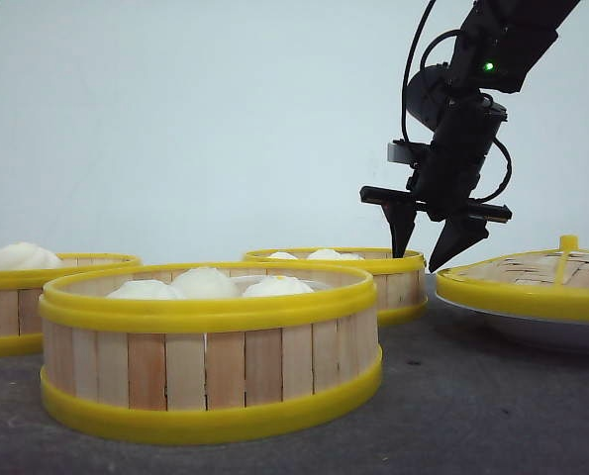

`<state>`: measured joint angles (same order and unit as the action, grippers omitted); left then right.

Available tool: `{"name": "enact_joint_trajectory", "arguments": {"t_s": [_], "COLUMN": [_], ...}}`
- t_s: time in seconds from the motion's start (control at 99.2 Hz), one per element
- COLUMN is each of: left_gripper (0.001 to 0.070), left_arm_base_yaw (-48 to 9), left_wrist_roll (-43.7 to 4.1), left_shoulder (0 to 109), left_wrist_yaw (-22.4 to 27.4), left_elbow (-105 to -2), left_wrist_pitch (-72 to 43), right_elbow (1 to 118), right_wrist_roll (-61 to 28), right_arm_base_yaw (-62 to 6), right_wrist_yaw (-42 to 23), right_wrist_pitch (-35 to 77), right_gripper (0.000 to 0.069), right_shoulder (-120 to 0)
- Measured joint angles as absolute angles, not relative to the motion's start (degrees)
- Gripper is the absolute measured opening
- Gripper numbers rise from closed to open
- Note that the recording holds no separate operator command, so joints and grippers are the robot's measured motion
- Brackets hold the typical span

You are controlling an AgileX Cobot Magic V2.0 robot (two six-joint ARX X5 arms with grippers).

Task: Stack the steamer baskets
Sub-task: 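Grasp the rim of the far bun-filled steamer basket with the right gripper, then lift the basket and lower it onto the nearest bun-filled basket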

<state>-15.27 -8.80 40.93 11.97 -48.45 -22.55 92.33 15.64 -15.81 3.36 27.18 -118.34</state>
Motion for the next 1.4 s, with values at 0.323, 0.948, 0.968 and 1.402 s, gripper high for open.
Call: {"name": "enact_joint_trajectory", "arguments": {"t_s": [0.323,0.948,0.968,1.402], "left_gripper": [0.0466,0.0466,0.0466,0.0466], "left_arm_base_yaw": [-15.3,-15.3,-15.3,-15.3], "left_wrist_roll": [-6.4,-5.5,-5.5,-5.3], "left_shoulder": [41.3,41.4,41.1,31.4], "left_wrist_yaw": [12.0,11.9,11.9,10.8], "left_elbow": [-48.4,-48.4,-48.4,-48.4], "left_wrist_pitch": [-22.7,-26.3,-26.5,-32.0], "right_elbow": [92.5,97.3,98.1,110.9], "right_wrist_roll": [17.7,23.1,23.0,13.8], "right_arm_base_yaw": [-16.1,-16.0,-15.9,-15.4], "right_wrist_yaw": [1.3,-1.2,-1.0,9.0], "right_wrist_pitch": [26.9,31.4,32.0,45.7], "right_gripper": [0.0073,0.0026,0.0026,0.0026], "right_shoulder": [-119.4,-119.6,-119.6,-103.1]}}
